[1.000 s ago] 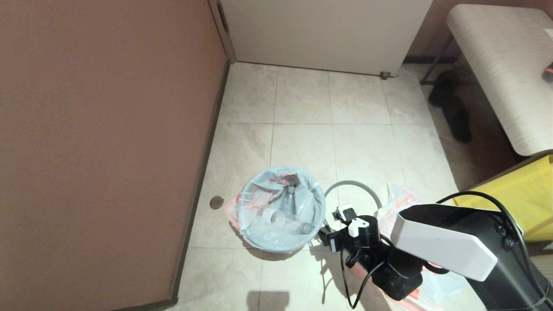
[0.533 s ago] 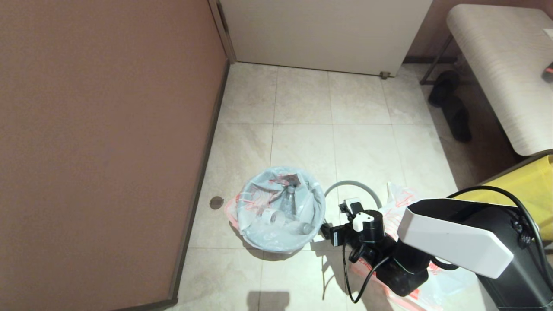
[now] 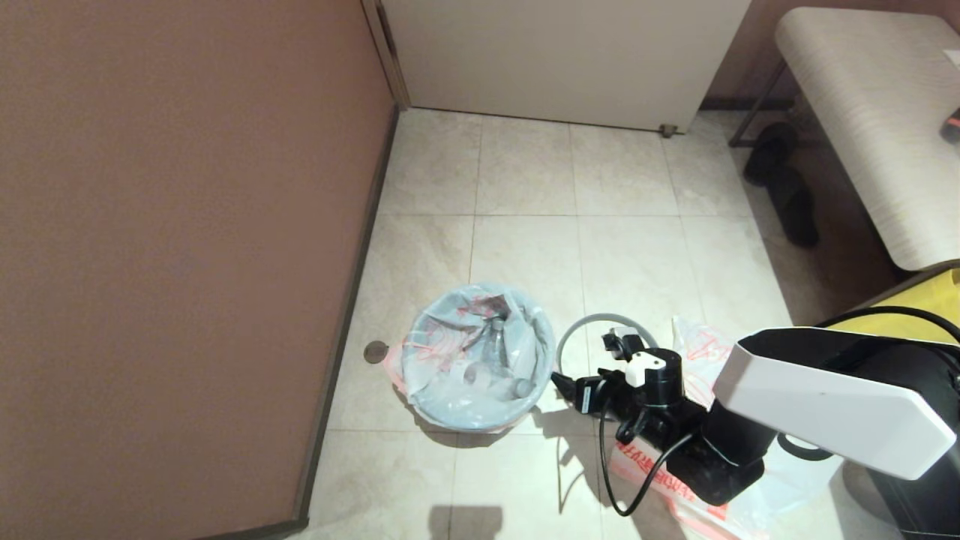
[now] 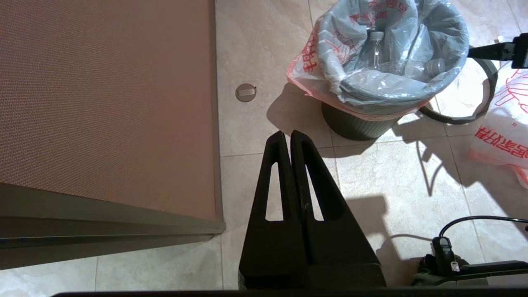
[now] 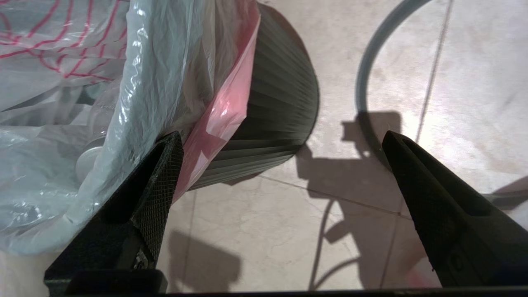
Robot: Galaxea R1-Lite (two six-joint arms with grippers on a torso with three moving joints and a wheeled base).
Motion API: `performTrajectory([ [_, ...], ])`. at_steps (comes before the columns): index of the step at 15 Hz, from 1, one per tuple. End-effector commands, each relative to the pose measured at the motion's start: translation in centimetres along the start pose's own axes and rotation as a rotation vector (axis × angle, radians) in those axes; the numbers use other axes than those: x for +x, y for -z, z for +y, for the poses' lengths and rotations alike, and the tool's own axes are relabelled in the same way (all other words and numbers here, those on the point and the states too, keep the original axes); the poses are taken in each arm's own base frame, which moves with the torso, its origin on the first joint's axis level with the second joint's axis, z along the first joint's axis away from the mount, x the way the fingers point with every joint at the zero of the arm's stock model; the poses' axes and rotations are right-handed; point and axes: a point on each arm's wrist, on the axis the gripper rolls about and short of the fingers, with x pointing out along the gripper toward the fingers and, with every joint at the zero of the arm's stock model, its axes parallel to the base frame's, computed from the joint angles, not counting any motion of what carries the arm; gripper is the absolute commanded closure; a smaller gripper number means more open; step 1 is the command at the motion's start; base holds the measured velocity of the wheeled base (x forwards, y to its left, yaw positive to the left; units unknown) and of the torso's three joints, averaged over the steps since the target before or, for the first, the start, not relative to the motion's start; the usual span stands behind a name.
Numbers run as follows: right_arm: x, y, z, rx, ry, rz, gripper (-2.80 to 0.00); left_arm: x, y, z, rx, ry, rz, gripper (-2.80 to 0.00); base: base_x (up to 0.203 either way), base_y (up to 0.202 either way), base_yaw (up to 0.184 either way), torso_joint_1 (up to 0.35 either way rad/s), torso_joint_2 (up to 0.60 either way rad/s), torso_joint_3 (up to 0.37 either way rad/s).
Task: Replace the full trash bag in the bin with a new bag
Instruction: Place the trash bag on the floor
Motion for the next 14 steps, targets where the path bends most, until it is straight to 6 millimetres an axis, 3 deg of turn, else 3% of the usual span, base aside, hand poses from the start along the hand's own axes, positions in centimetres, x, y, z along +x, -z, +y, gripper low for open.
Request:
performTrajectory([
  [1,0.1,-0.1,1.1,0.000,-0.028,-0.011,-2.80,0.0,0.0,0.0,0.000,0.001,0.002,0.00,0.000,0.000,0.000,0.000,0.00,0.000],
  [4,1.1,1.7,1.3,-0.038,-0.008,0.038,-2.80,0.0,0.0,0.0,0.000,0.000,0.002,0.00,0.000,0.000,0.000,0.000,0.00,0.000],
  [10,2.9,3.3,1.9,-0.071,0.078,0.034,-2.80,0.0,0.0,0.0,0.000,0.001,0.002,0.00,0.000,0.000,0.000,0.000,0.00,0.000],
  [14,3.7,5.5,2.4,-0.205,0.150,0.048,-2.80,0.0,0.0,0.0,0.001,0.000,0.002,0.00,0.000,0.000,0.000,0.000,0.00,0.000],
])
